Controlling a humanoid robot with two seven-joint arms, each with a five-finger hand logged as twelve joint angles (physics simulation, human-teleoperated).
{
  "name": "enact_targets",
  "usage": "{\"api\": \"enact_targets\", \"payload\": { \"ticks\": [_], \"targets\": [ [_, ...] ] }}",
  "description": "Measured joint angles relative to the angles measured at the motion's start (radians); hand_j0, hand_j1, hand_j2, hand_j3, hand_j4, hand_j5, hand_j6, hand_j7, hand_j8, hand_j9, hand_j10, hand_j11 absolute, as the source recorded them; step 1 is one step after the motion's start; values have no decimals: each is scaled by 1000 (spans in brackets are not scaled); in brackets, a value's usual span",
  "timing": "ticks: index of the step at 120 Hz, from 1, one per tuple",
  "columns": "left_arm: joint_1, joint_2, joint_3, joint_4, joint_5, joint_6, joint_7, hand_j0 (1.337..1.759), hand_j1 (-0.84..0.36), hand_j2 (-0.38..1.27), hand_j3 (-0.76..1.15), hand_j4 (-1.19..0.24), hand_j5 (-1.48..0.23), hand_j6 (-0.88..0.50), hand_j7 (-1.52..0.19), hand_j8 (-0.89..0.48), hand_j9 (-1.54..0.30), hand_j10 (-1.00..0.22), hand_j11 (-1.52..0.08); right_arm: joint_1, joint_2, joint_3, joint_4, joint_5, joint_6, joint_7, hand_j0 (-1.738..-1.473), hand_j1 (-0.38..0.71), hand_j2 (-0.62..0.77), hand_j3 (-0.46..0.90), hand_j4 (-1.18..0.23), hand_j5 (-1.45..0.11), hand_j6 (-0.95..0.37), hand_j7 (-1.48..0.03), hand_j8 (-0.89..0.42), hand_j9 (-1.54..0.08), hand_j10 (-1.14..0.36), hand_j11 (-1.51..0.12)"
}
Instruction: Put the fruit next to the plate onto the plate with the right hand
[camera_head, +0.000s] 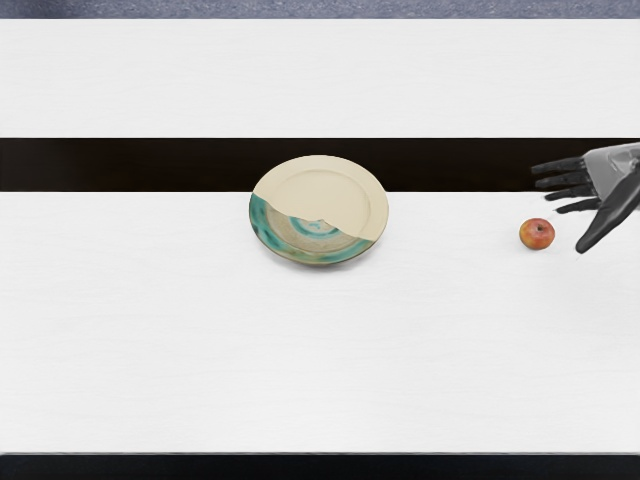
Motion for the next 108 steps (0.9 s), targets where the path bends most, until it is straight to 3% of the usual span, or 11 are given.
{"api": "enact_targets", "payload": {
  "ticks": [24,40,54,66,94,108],
  "targets": [
    [0,0,0,0,0,0,0,1658,342,1,0,-6,-8,-6,-7,-6,-7,-6,-7,5,53,9,-28,23,-74,-23,-1658,-349,-1,0,-2,0,-2,0,-2,0,-2,0],
    [0,0,0,0,0,0,0,1658,342,1,0,-6,-8,-6,-7,-6,-7,-6,-7,4,114,39,-57,-111,-101,-32,-1658,-349,-1,0,-2,0,-2,0,-2,0,-1,0],
    [0,0,0,0,0,0,0,1658,342,1,0,-6,-8,-6,-7,-6,-7,-6,-7,6,193,49,-49,-465,-156,70,-1658,-349,-1,0,-2,0,-3,0,-2,0,-2,0],
    [0,0,0,0,0,0,0,1658,342,1,0,-6,-7,-6,-7,-6,-7,-6,-7,-9,237,47,-24,-636,-200,110,-1658,-349,0,0,-3,0,-4,0,-3,0,-2,0],
    [-1,0,0,0,0,0,0,1658,342,1,0,-6,-7,-6,-7,-6,-7,-6,-7,-107,256,48,-3,-704,-233,144,-1658,-349,1,0,-4,-1,-6,0,-5,0,-3,0],
    [0,0,0,0,0,0,0,1658,343,1,0,-6,-7,-6,-7,-6,-7,-6,-7,-170,218,53,23,-645,-304,264,-1658,-349,1,0,-4,-1,-6,0,-5,0,-3,0]
  ]
}}
